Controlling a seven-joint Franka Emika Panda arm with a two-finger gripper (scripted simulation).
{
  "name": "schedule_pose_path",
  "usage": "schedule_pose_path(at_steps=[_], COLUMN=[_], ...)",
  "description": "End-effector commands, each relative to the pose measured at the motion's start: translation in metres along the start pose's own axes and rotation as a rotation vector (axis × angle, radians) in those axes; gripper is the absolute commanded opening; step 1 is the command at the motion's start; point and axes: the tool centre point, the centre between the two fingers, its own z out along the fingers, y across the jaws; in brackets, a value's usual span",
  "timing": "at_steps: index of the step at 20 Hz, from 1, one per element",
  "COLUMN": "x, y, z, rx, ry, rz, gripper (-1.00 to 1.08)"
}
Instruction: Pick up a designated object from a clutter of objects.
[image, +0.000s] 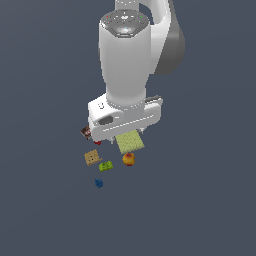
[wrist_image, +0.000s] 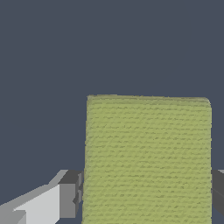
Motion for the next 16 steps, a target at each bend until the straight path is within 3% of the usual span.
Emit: schedule_pose_path(at_steps=[1,8,16], x=[0.001,0.005,0.008], y=[0.018,0.054,0.072], z=[-0.022,-0.063,-0.082], rx=[-0.001,-0.001,-0.002], ry=[0.000,0.000,0.000], rz=[-0.001,-0.001,-0.001], gripper=[-1.00,-1.00,-1.00])
